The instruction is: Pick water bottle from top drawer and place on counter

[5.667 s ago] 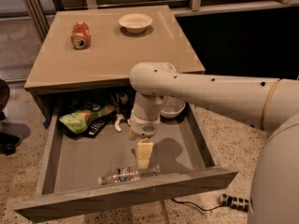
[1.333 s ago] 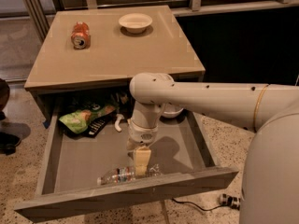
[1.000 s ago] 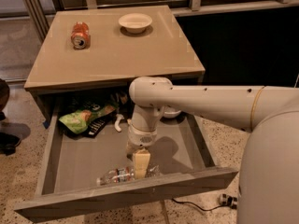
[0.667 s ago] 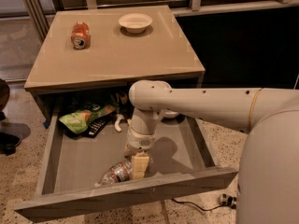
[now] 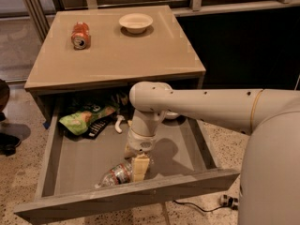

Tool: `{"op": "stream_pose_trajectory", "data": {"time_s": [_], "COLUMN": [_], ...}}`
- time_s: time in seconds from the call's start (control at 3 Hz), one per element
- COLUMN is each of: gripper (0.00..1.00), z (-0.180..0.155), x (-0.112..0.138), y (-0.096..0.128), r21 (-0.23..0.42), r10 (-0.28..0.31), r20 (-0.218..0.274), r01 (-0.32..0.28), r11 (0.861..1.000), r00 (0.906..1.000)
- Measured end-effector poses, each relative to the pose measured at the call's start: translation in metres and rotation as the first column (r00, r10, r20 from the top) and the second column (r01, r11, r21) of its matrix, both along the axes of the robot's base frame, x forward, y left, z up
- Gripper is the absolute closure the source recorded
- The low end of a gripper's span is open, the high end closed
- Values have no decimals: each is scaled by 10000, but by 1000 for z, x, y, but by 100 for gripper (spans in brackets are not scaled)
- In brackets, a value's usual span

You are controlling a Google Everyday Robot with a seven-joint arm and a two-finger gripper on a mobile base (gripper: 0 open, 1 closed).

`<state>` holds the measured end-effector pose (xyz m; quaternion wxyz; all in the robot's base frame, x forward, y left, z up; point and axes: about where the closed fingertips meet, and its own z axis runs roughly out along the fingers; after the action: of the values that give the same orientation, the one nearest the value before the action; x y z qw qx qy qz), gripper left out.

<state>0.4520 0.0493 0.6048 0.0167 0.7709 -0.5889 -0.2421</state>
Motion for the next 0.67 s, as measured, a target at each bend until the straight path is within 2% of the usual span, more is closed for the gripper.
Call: {"op": "stream_pose_trajectory", "data": {"time_s": [0.33, 0.67], "gripper": [32, 50], "z": [0, 0], "x": [0, 0], "y": [0, 0], "r21": [0, 0], "r10": [0, 0], "r20": [0, -1], "r01": [0, 0], "r11": [10000, 10000], "r00": [10000, 10000]}}
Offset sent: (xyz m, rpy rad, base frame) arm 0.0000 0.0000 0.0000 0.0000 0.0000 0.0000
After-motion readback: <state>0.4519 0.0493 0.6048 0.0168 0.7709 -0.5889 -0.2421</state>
